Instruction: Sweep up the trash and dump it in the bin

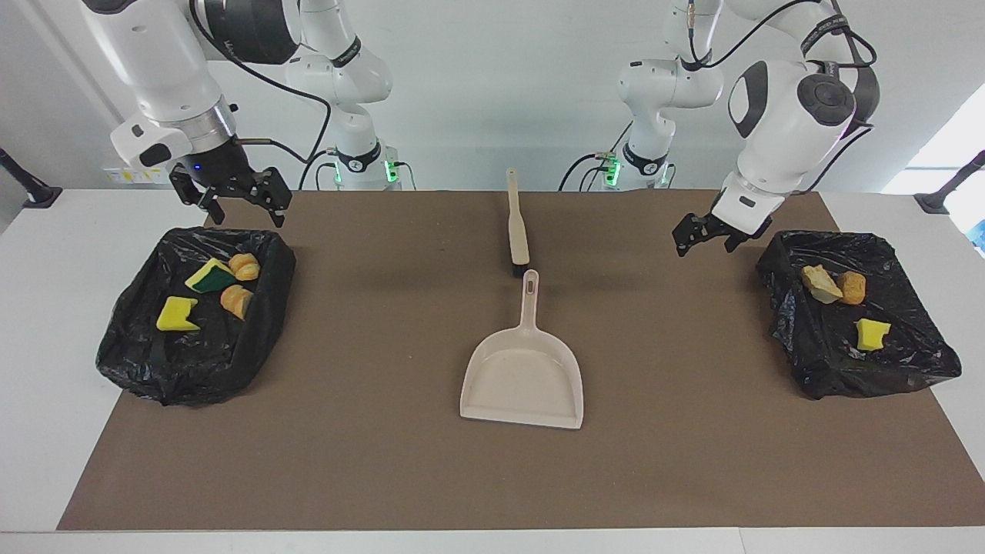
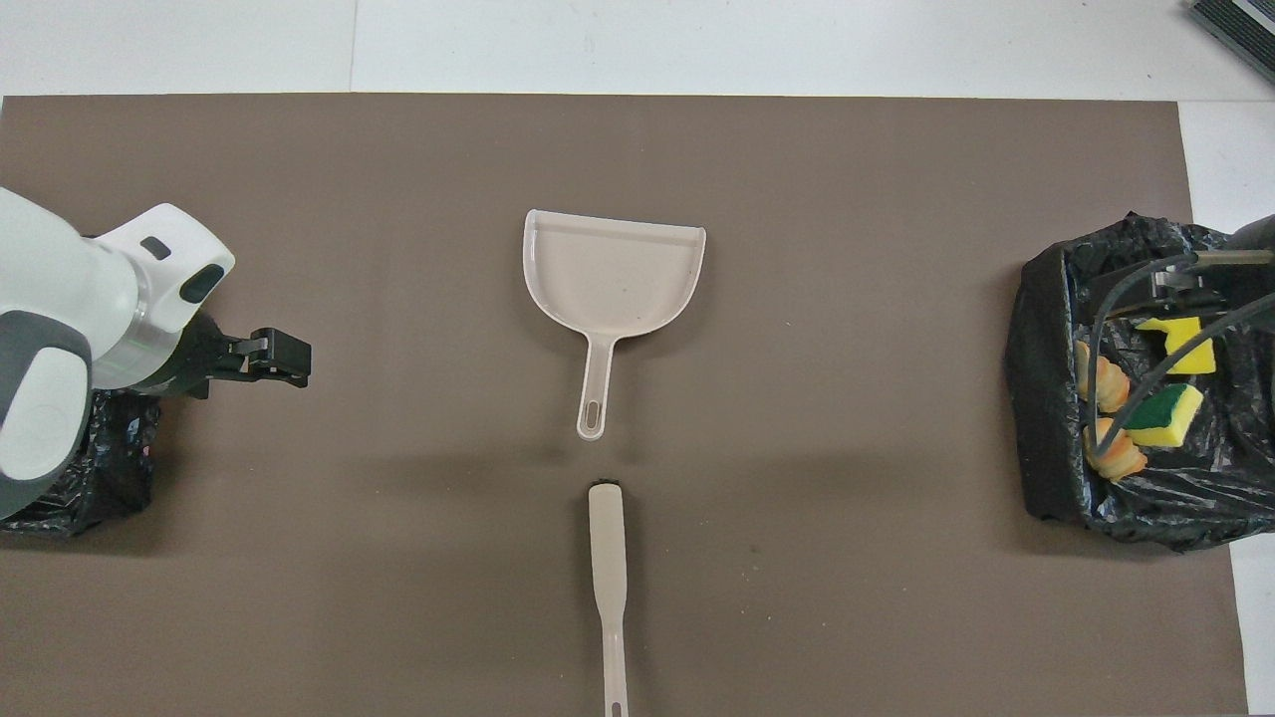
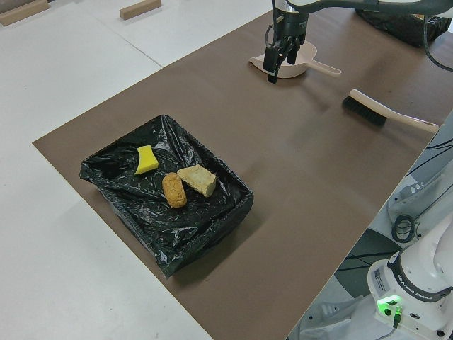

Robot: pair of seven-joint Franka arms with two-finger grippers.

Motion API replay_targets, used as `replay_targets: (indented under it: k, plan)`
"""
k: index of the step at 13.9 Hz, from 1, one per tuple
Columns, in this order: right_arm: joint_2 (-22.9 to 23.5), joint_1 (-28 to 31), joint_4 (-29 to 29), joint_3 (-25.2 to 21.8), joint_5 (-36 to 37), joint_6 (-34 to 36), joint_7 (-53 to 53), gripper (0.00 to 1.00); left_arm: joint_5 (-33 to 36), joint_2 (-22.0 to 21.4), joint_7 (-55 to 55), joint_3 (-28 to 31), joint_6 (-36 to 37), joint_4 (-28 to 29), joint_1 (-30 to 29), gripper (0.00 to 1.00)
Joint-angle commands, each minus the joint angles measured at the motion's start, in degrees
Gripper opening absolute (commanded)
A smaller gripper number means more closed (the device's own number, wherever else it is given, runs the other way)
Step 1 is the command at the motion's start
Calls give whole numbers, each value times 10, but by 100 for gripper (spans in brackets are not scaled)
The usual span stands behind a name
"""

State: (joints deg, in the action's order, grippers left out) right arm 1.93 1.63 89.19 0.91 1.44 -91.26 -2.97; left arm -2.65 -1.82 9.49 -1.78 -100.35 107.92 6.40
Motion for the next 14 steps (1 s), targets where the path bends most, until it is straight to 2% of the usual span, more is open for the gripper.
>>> replay_targets:
  k: [1,3,6,11,14]
  plan:
    - [-11,3,14,2,1,-11,-7,100,-6,-40,-60,-5,18,35,-38,100]
    - [-11,3,14,2,1,-10,-7,100,-6,-45,-90,-5,25,32,-65,100]
    - [-11,3,14,2,1,-10,-7,100,-3,-44,-93,-5,23,5,-70,100]
    - [-11,3,14,2,1,-9,-7,100,-2,-49,-108,-4,31,-79,-70,100]
    - [-11,3,14,2,1,-8,-6,100,-2,-49,-108,-5,76,-136,-70,100]
